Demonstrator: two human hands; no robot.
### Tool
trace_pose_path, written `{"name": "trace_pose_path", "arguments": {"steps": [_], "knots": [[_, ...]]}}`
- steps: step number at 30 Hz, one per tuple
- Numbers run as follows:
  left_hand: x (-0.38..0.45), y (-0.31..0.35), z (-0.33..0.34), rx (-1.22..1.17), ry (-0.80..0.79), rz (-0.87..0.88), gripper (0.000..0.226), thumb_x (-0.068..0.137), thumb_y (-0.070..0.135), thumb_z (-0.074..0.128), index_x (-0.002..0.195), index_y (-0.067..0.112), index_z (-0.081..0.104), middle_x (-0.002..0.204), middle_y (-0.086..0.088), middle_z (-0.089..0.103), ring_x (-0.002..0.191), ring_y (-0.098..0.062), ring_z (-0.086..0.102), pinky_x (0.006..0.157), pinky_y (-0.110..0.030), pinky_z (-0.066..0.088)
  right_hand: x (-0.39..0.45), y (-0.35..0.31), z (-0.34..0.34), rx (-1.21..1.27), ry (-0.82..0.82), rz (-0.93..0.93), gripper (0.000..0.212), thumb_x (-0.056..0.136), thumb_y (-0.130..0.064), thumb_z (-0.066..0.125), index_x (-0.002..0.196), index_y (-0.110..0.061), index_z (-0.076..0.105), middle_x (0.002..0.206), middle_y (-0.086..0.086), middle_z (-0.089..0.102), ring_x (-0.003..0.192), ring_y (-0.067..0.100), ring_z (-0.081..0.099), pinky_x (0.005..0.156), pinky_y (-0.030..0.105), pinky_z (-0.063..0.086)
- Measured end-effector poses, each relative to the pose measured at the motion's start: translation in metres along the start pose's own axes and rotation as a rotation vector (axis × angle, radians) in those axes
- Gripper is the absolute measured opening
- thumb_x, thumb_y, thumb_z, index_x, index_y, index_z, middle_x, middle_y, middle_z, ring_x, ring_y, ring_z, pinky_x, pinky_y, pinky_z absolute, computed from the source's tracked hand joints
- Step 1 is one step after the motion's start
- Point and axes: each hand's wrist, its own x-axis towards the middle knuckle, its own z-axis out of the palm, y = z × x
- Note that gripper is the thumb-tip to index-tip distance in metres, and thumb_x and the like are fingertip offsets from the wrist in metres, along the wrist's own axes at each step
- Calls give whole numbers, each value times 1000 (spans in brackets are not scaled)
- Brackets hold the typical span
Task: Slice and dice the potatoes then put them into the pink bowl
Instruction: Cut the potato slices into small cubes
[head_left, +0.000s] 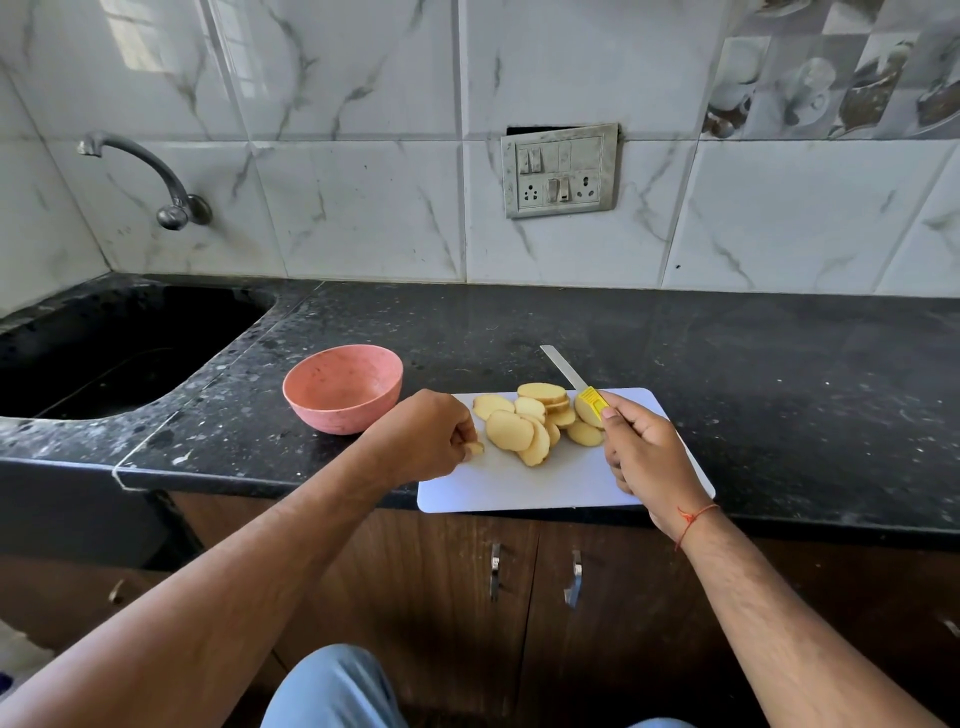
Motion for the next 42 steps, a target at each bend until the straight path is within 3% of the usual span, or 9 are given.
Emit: {"name": "trace_pose_path", "arguments": {"steps": [7,11,14,18,22,28,31,35,42], "knots": [[-7,8,3,108,15,-2,19,101,33,66,113,26,79,107,7,76,92,-15,68,81,-29,57,0,0,0,-1,3,4,53,112,-26,45,96,-71,68,65,1,32,55,11,26,47,27,23],[-10,8,8,246,44,40,22,104,28,56,102,19,75,99,1,71,82,-20,62,63,-29,44,-1,-1,0,1,0,-3,56,112,-25,45,93,-73,67,67,5,32,54,11,26,46,28,23],[-14,6,9,252,57,53,21,103,22,54,100,19,75,95,2,68,80,-20,60,63,-30,42,-1,-1,0,2,0,-6,55,112,-25,45,94,-72,67,66,3,32,54,10,26,47,27,23],[-17,-1,9,166,80,59,28,103,22,54,79,21,69,77,2,64,72,-23,58,58,-33,41,0,1,0,-6,13,5,50,111,-27,46,95,-68,69,66,3,34,54,11,27,47,27,24],[-15,-9,8,-15,175,35,19,102,38,65,112,33,81,106,10,74,79,-11,65,72,-31,56,-1,1,0,-2,6,-6,52,112,-25,45,97,-68,70,64,0,31,54,10,26,47,26,23],[-12,-20,13,-41,121,-46,72,94,62,68,156,27,52,144,8,54,118,-13,58,96,-25,46,1,2,0,-6,11,-6,51,112,-26,45,99,-69,69,62,-3,32,53,10,26,48,26,23],[-13,-26,15,-81,114,-76,77,88,68,72,152,28,57,139,8,58,106,-9,56,88,-22,43,1,1,0,-7,8,-7,52,112,-26,44,98,-69,69,64,-1,31,54,10,25,49,27,22],[-14,-26,14,-77,87,-60,52,93,54,74,139,31,69,123,8,65,92,-7,59,75,-19,44,-1,-1,0,-4,-2,-12,55,112,-24,44,96,-71,69,67,3,30,54,10,25,49,28,22],[-21,-35,22,-259,154,7,41,88,50,81,126,37,74,108,19,64,89,0,61,72,-14,48,-3,-2,2,-15,11,-21,57,112,-23,45,95,-72,68,70,8,32,54,9,28,46,26,25]]}}
